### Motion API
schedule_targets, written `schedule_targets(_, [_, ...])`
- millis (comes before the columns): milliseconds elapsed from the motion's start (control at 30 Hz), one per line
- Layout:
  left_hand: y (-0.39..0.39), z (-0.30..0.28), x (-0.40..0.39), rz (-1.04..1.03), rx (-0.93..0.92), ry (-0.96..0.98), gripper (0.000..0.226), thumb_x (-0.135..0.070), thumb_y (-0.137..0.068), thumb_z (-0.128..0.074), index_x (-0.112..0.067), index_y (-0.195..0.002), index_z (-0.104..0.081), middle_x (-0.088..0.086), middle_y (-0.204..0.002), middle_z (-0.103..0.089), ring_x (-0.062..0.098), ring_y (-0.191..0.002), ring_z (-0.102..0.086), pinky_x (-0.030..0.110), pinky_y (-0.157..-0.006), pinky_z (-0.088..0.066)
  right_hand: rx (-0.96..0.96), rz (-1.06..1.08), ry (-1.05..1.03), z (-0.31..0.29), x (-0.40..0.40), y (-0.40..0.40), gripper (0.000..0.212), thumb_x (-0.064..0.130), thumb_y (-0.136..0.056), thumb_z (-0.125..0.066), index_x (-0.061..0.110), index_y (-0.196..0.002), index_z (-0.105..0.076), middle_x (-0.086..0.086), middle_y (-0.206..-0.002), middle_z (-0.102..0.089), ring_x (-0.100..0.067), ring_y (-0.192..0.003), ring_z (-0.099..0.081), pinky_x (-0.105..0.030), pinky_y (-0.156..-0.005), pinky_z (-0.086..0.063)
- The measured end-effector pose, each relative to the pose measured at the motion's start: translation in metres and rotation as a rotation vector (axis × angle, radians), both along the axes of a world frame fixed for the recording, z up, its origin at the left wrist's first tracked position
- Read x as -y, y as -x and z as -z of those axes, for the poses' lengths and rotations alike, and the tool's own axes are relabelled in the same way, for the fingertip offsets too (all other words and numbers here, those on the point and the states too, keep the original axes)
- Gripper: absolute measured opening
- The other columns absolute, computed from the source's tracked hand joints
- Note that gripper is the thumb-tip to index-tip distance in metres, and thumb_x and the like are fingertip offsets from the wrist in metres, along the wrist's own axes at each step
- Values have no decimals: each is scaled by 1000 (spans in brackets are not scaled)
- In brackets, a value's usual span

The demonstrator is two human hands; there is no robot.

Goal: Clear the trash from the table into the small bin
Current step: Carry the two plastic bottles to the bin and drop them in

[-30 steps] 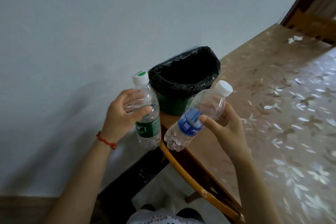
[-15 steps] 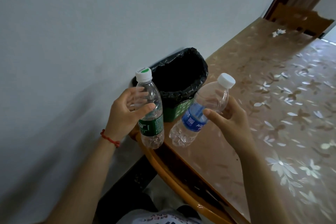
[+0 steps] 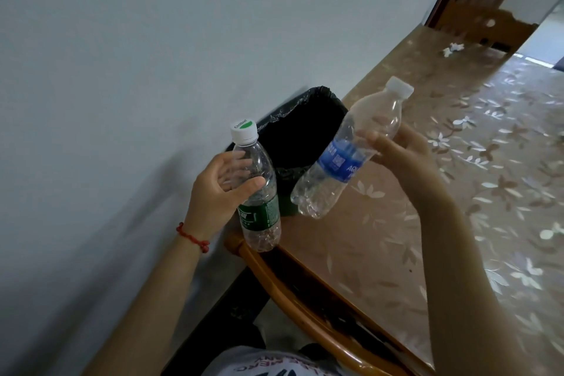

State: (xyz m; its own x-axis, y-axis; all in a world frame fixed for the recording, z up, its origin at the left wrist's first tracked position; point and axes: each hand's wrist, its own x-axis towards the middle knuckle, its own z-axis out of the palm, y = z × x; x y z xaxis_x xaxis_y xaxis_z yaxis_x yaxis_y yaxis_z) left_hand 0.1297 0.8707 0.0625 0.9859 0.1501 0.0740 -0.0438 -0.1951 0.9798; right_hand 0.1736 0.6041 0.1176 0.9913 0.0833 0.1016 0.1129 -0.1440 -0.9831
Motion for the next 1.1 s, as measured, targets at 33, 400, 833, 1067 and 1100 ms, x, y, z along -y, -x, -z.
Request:
schedule_targets(33, [0,1,0,0,-3,3,63,-52,-50,-71,-29,-106,-55,-11,-103,-65,3,-92,-65,15,-79,-52,-8,6,-20,-5,0,-6,61,50,-64,-74,10,-108,-60,-4,-99,-69,-19,-91,-68,-29,-77,-56])
schedule_targets(400, [3,0,0,-9,-20,28,70,-51,-49,-70,-20,-110,-55,-11,-102,-65,-2,-89,-64,14,-78,-52,-76,141,-88,-13,-25,-71,56,38,-75,-68,1,-114,-56,-12,-103,-65,-26,-96,-66,-33,-82,-56])
schedule_targets(833, [4,-8,3,3,-22,56,75,-49,-50,-71,-16,-115,-55,-2,-107,-67,5,-95,-65,22,-82,-53,-137,122,329,26,-61,-89,77,62,-72,-61,8,-126,-51,1,-90,-65,-12,-81,-61,-26,-68,-48])
schedule_targets(1067, [-6,-27,8,-14,6,137,64,-46,-51,-72,-17,-106,-58,-2,-102,-68,0,-88,-66,16,-74,-53,-96,186,218,24,-42,-54,56,47,-82,-59,12,-126,-54,4,-110,-65,-11,-105,-60,-36,-96,-48])
schedule_targets(1100, [-10,-32,8,-19,11,148,58,-44,-52,-74,-19,-103,-59,-4,-101,-68,1,-88,-66,16,-74,-53,-77,184,206,25,-38,-46,51,45,-83,-59,13,-123,-56,4,-108,-66,-9,-103,-61,-33,-94,-49])
